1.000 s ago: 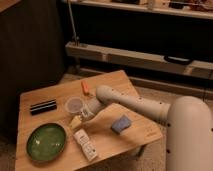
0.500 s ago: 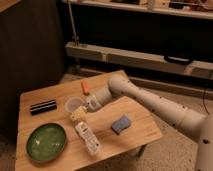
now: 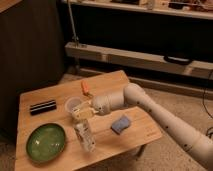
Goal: Stand the bottle upright
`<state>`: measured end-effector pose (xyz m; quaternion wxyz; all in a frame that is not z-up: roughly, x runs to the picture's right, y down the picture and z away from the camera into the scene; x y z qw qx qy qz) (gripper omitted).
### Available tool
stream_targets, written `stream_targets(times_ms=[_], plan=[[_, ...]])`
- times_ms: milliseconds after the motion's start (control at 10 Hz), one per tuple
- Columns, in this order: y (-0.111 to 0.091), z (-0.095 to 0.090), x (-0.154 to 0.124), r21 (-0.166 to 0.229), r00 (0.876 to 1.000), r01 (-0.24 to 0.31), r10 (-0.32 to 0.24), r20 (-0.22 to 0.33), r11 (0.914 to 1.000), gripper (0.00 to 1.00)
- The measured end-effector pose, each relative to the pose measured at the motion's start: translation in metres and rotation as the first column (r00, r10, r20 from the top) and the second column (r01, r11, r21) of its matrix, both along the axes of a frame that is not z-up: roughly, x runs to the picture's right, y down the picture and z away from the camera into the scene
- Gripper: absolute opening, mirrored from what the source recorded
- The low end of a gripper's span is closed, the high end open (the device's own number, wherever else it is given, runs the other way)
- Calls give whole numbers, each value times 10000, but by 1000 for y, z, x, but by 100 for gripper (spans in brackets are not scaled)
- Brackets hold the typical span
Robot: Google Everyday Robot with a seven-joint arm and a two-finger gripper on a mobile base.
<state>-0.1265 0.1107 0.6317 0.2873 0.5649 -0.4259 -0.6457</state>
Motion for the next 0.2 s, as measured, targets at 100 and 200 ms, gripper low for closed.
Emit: stream_targets(times_ms=[100, 200], plan=[[6, -1, -2, 666, 9999, -90, 85, 83, 9977, 4], [9, -3, -2, 1202, 9998, -200, 187, 120, 9926, 4]])
